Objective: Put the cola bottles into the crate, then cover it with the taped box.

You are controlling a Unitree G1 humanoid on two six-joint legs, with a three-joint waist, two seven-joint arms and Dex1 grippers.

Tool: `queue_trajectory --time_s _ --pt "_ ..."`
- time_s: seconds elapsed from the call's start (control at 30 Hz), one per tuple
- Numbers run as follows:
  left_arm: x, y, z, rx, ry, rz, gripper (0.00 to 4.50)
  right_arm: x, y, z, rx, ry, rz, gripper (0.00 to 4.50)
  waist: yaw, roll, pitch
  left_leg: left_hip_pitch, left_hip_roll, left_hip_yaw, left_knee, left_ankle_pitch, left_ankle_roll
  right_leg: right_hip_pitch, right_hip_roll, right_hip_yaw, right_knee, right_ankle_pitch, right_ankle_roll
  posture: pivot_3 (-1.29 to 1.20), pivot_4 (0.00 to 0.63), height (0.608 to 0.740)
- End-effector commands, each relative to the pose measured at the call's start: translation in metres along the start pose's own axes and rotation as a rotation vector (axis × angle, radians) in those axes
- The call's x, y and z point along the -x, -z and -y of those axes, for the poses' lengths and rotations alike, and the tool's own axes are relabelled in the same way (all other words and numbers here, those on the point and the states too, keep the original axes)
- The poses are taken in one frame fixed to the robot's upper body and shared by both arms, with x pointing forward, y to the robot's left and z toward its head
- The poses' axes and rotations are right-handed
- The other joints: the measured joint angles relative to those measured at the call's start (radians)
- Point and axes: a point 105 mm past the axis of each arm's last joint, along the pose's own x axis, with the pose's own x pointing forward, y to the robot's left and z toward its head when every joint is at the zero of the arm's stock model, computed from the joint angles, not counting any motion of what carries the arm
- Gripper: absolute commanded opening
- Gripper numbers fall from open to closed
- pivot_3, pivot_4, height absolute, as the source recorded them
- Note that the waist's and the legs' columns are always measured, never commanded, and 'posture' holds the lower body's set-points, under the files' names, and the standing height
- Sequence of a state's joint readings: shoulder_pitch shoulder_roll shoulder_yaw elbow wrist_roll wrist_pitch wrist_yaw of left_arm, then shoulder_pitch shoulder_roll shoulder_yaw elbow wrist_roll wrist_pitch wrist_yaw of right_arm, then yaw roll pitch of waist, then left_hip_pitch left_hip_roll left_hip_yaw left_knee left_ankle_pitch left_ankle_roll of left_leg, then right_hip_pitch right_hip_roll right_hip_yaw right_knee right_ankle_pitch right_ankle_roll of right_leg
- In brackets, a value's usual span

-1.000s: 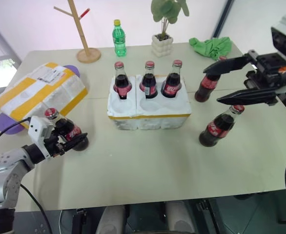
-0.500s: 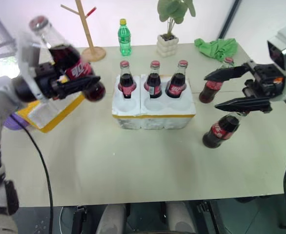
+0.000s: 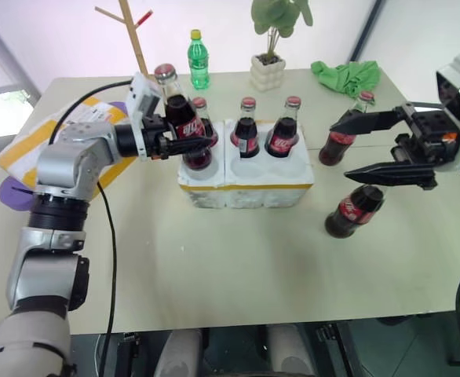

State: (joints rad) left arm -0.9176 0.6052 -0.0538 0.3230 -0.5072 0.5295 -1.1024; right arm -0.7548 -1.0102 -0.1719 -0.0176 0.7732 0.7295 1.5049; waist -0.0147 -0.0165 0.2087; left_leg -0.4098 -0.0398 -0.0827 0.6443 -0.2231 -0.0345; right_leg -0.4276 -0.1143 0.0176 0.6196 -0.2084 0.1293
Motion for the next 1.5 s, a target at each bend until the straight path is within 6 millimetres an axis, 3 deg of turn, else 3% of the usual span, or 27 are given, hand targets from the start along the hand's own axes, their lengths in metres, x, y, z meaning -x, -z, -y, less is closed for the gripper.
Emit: queue_trajectory --time_s 0.03,0.3,0.47,0.53,0.6,0.83,1.0,1.13,1.23,1.33,1.43,1.5 --pt "-0.006 -0.009 0.005 -0.053 0.041 0.019 2.84 0.004 -0.014 -0.005 0.053 0.013 0.02 4.5 0.001 0.0 0.0 0.0 0.0 0.0 0.0 0.0 0.0 0.0 0.0 0.0 0.0 0.0 0.001 0.0 0.15 0.74" --pt "-0.01 0.002 0.019 -0.049 0.104 -0.023 2.84 0.001 -0.012 -0.002 0.047 0.009 0.029 4.5 -0.003 0.0 0.0 -0.001 0.0 0.0 0.001 0.0 0.0 0.0 0.0 0.0 -0.001 0.001 0.002 0.0 0.15 0.74" --pt "-0.015 0.036 0.02 -0.094 0.101 -0.142 2.84 -0.001 -0.012 -0.001 0.051 0.004 0.036 4.5 0.0 0.0 0.0 -0.001 0.0 0.0 0.001 0.0 0.0 0.0 0.0 0.0 -0.001 0.001 0.002 0.0 0.15 0.74" --pt "-0.018 0.045 0.02 -0.099 0.094 -0.157 3.91 -0.001 -0.013 -0.001 0.053 0.002 0.037 4.5 0.001 0.0 0.0 -0.001 0.0 0.0 0.001 0.0 0.0 0.0 0.0 0.0 -0.001 0.001 0.002 0.0 0.15 0.74" --pt "-0.021 0.053 0.019 -0.104 0.084 -0.172 4.45 -0.002 -0.013 -0.001 0.056 0.001 0.037 4.5 0.001 0.0 0.0 -0.001 0.0 0.0 0.001 0.0 0.0 0.001 0.0 0.0 -0.001 0.001 0.002 0.0 0.15 0.74" --pt "-0.019 0.052 0.014 -0.105 0.046 -0.147 4.45 -0.001 -0.013 0.001 0.057 0.009 0.035 4.5 0.004 0.0 0.0 0.0 0.0 0.0 0.003 0.0 0.0 0.002 0.0 0.0 -0.001 0.001 0.002 0.0 0.15 0.74" --pt "-0.002 0.039 0.011 -0.105 0.003 -0.11 4.45 0.001 -0.013 0.002 0.063 0.028 0.029 4.5 -0.001 0.0 0.0 0.0 0.0 -0.001 0.003 0.0 0.0 0.002 0.0 0.0 -0.001 0.001 0.002 0.0 0.15 0.74" --pt "0.035 0.0 0.018 -0.124 -0.024 -0.044 4.45 0.006 -0.015 0.002 0.069 0.052 0.024 4.5 -0.011 0.0 0.0 0.0 0.0 0.0 0.001 0.0 0.0 0.0 0.0 0.0 0.0 0.001 0.002 0.0 0.15 0.74" --pt "0.062 -0.039 0.037 -0.115 0.008 0.021 4.45 0.01 -0.014 0.004 0.071 0.084 0.018 4.5 -0.009 0.0 0.001 0.0 0.001 -0.001 0.001 0.0 0.0 0.0 0.0 0.0 0.0 0.001 0.002 0.0 0.15 0.74" --pt "0.079 -0.065 0.059 -0.114 0.062 0.04 4.45 0.015 -0.014 0.007 0.065 0.118 0.023 4.5 -0.004 0.0 0.001 0.0 0.0 0.0 0.001 0.0 0.0 0.0 0.0 0.0 -0.001 0.001 0.002 0.0 0.15 0.74" --pt "0.081 -0.086 0.081 -0.075 0.141 0.088 4.45 0.023 -0.013 0.01 0.054 0.163 0.024 4.5 0.005 -0.001 0.001 0.0 0.0 0.0 0.002 0.0 0.0 0.001 -0.001 0.0 -0.001 0.001 0.002 0.0 0.15 0.74" --pt "0.075 -0.088 0.092 -0.063 0.192 0.093 4.45 0.029 -0.012 0.012 0.053 0.197 0.016 4.5 0.004 -0.001 0.001 0.0 0.0 -0.001 0.002 0.0 0.0 0.003 -0.001 0.0 -0.002 0.001 0.002 0.0 0.15 0.74"
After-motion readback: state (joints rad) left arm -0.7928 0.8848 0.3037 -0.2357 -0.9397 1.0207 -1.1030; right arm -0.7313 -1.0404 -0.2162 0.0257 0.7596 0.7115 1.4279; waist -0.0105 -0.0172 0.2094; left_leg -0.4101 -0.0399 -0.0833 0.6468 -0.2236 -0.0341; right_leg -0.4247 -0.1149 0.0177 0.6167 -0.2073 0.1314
